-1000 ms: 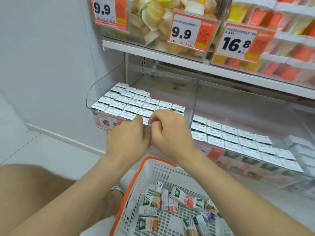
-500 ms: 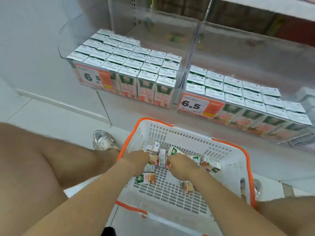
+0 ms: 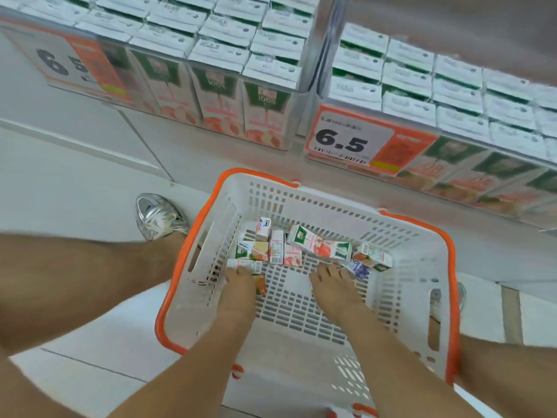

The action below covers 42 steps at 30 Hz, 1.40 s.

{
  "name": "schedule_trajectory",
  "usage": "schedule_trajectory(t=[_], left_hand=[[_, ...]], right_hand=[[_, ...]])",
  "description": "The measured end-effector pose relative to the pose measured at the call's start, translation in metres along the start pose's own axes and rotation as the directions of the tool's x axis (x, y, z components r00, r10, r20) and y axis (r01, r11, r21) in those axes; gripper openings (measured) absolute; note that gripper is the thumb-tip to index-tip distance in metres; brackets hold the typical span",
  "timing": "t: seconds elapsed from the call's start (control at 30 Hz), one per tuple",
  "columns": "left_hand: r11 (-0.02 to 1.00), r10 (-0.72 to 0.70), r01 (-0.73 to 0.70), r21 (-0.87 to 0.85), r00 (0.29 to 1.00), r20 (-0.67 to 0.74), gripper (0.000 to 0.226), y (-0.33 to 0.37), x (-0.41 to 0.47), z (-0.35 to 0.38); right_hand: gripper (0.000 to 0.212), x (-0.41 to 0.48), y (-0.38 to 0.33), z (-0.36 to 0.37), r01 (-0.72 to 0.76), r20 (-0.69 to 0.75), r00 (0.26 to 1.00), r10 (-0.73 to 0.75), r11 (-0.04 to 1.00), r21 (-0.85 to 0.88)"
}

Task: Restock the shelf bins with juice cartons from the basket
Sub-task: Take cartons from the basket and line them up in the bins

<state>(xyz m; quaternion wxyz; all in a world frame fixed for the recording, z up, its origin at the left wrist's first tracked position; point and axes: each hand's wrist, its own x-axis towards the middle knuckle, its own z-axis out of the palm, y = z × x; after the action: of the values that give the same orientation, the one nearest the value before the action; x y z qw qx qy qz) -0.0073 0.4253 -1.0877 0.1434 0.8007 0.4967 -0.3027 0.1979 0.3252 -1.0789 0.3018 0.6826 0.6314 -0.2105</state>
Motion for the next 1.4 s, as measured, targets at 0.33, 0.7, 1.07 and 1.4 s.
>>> schedule_trajectory(t=[0.33,0.7,1.07,1.4], left_hand=[[0.999,0.026,-0.024,-0.029,0.999,0.047,0.04,-0.004,-0.002,0.0],[0.957,0.191,-0.13,-0.261,0.955,0.225,0.035,-0.007,-0.007,-0.018],[0.706,0.565,-0.438,-0.556,0.822,0.069,0.04,-0.013,-0.037,-0.132],[0.532,0.594,-0.561,-0.634,0.781,-0.192,0.023,-0.01,-0.123,-0.246]], right_hand=[[0.063,-0.003,0.007,0.002,0.034,0.048,0.998,-0.034,0.999,-0.006],[0.045,-0.025,0.015,-0.041,-0.035,-0.016,0.995,0.095,0.512,0.858],[0.014,-0.111,0.054,-0.128,0.136,-0.192,0.977,0.088,0.43,0.893],[0.054,-0.194,0.09,-0.204,0.126,-0.104,0.992,-0.071,0.627,0.768]])
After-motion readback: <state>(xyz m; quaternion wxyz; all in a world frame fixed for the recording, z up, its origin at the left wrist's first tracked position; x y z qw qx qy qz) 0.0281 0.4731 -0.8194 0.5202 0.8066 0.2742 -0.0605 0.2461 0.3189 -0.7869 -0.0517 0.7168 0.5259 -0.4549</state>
